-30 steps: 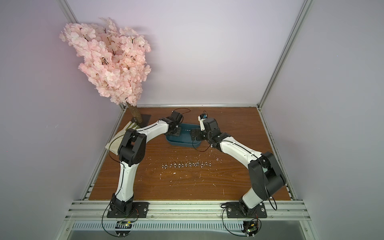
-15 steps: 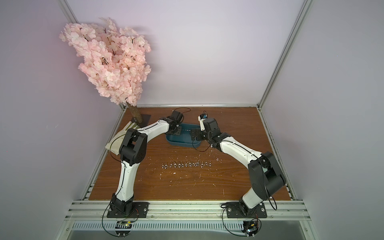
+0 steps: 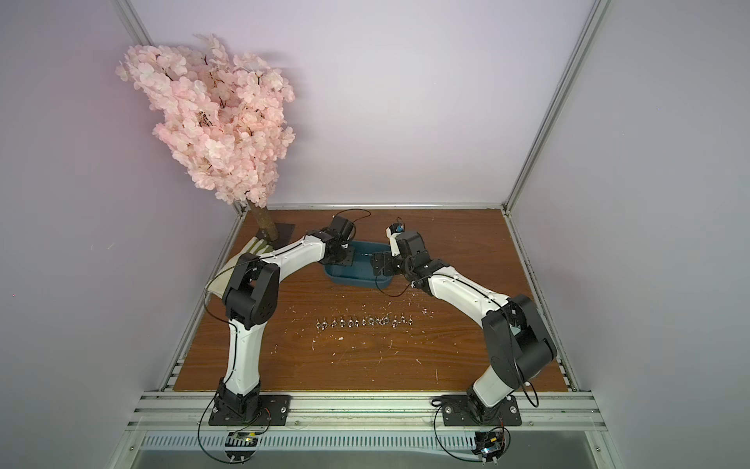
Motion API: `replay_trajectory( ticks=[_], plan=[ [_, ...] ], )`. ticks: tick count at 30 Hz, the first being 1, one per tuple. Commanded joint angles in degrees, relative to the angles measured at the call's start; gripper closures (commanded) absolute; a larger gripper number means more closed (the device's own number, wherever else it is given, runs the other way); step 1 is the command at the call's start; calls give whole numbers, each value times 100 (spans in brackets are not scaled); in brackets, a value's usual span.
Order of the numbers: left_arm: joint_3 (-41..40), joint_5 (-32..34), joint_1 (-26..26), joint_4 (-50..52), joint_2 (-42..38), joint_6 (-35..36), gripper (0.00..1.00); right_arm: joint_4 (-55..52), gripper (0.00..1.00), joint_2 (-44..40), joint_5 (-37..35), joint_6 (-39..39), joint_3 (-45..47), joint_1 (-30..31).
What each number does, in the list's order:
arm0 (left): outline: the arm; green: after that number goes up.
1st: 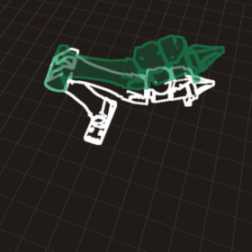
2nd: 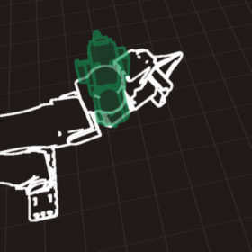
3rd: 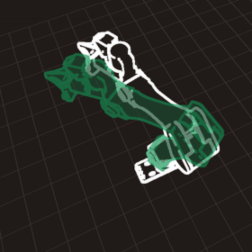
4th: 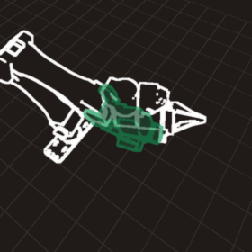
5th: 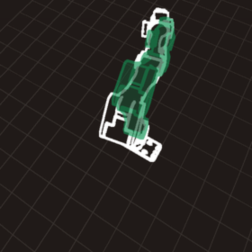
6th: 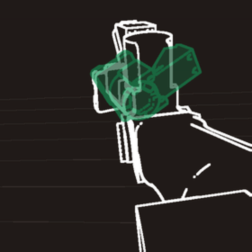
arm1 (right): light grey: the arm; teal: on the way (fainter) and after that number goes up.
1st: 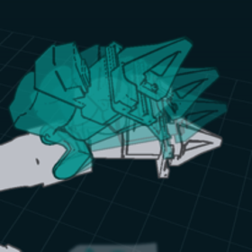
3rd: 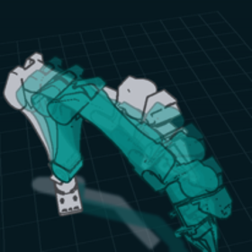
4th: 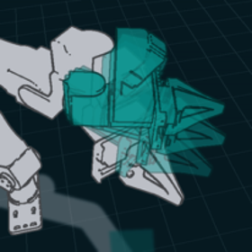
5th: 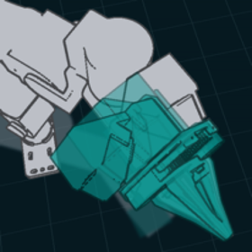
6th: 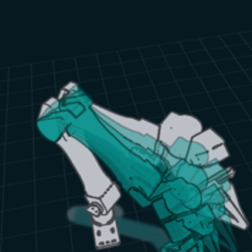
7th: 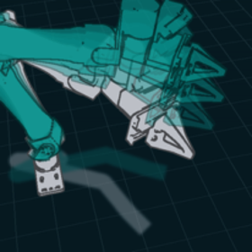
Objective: Take out the wing nut from the storage box
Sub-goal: Pick up the wing nut from the storage box.
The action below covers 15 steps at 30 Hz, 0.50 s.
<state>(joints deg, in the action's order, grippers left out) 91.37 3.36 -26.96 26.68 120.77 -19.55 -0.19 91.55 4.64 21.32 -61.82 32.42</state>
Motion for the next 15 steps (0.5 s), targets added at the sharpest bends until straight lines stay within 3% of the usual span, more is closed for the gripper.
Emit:
replay_trajectory(
  ticks=[1,7,9,13,15],
  plan=[
    [-289,-737,-46,-591,-470,-168,88,167,4,-9,307,150,-269,-59],
    [-969,-1573,-52,-1338,-925,-309,90,336,18,139,861,426,-329,-230],
    [-1119,-1789,-52,-1552,-1030,-378,89,448,27,206,1113,575,-360,-298],
    [-1321,-2103,-94,-1909,-1201,-544,88,667,57,404,1688,839,-452,-410],
    [-1351,-2184,-153,-2002,-1231,-608,88,735,62,487,1766,936,-492,-421]
  ],
)
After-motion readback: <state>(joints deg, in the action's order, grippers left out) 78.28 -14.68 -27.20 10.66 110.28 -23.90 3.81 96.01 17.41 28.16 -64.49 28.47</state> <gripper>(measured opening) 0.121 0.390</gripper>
